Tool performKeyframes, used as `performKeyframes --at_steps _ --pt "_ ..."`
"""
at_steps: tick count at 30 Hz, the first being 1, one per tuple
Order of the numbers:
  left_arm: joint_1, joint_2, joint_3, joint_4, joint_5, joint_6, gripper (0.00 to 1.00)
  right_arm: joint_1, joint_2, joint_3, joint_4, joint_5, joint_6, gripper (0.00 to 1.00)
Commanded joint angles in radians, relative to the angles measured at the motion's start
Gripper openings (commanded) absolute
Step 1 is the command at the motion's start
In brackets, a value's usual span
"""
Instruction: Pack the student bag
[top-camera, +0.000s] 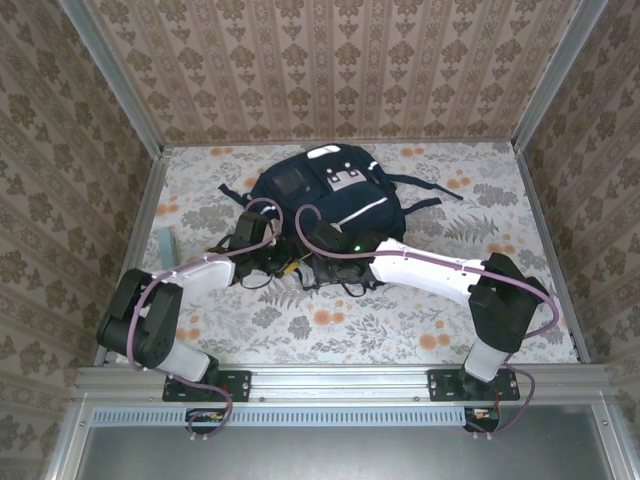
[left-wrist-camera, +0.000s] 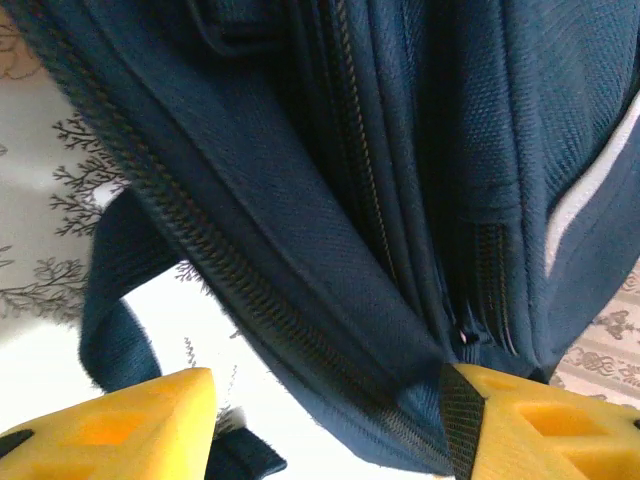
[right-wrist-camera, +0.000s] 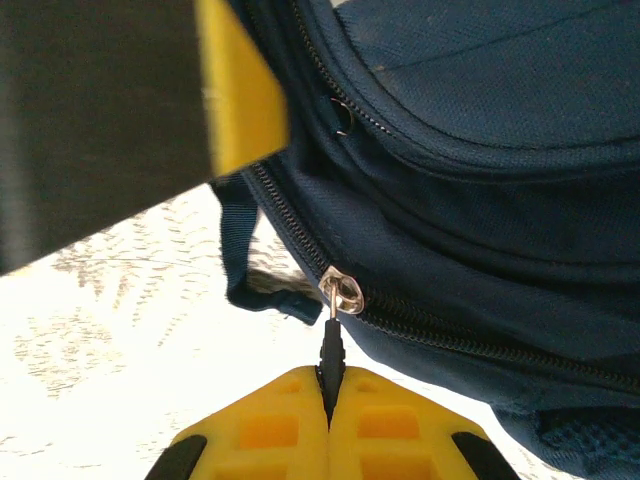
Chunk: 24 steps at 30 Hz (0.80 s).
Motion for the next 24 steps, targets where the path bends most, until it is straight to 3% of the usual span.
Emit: performKeyframes --at_steps 1,5,10,13,16,24 --pt "0.002 0.017 -0.006 0.093 0.039 -0.045 0.61 -0.003 -0.052 -0.008 0.094 -0.089 -0.02 0.0" --pt "0.002 0.03 0.0 0.097 0.001 -0.053 0.49 -0.006 -0.061 -0.018 0.086 -0.079 -0.013 0.0" --pt "0.004 0.043 0.021 0.02 -0.083 -0.003 0.18 -0.022 -0.088 -0.051 -0.035 0.066 0.038 0.0" --pt "0.007 0.052 0.041 -0.042 -0.117 0.041 0.08 -0.051 -0.126 -0.092 -0.119 0.142 0.094 0.0" --pt "0.007 0.052 0.049 -0.073 -0.136 0.064 0.0 -0.079 -0.192 -0.159 -0.164 0.194 0.137 0.0" --pt "0.058 0.042 0.083 -0.14 -0.152 0.122 0.0 -0.224 -0.329 -0.279 -0.228 0.268 0.179 0.0"
